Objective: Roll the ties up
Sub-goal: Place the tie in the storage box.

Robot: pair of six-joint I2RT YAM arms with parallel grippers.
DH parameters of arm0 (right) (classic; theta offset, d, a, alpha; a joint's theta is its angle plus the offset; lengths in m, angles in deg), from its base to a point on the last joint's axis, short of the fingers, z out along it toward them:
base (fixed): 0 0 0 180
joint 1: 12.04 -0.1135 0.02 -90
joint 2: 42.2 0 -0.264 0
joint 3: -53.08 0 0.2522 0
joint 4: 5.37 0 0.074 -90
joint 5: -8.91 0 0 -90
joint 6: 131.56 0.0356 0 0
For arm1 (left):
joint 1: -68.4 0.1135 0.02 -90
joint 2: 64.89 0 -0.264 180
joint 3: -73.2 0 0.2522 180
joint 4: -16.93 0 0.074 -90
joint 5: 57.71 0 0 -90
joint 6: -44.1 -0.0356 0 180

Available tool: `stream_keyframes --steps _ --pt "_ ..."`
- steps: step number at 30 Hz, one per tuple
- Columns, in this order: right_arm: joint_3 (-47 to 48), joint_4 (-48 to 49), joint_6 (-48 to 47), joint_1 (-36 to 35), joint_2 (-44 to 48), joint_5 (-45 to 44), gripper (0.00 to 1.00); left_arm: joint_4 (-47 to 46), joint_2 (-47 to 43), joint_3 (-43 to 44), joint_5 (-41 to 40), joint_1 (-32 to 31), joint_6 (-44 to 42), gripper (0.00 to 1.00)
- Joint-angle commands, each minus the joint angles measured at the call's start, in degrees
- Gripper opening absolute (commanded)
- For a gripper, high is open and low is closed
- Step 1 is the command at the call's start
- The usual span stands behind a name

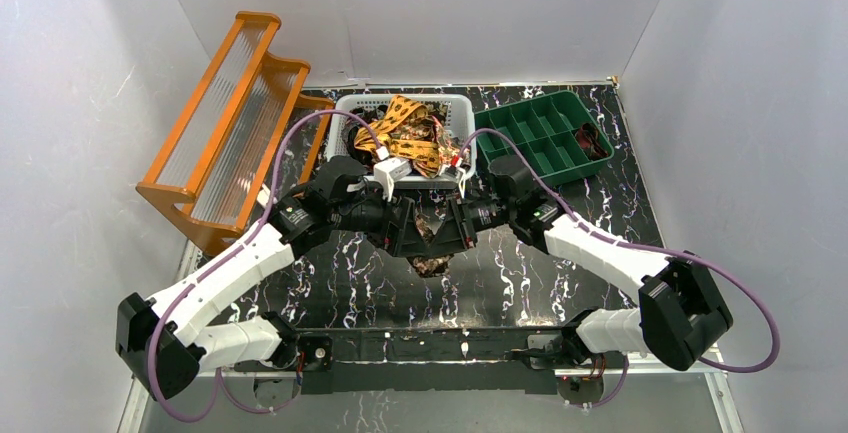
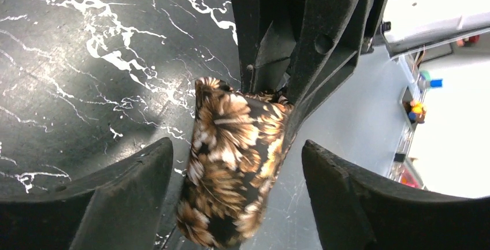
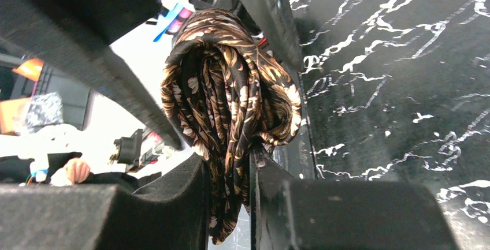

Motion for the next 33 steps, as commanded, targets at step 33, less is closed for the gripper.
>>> stream_keyframes --steps 33 --pt "51.65 -58.65 -31.77 33.57 -25.43 -60.59 0.01 2.62 -10.91 -3.33 -22.6 3.46 5.45 0.98"
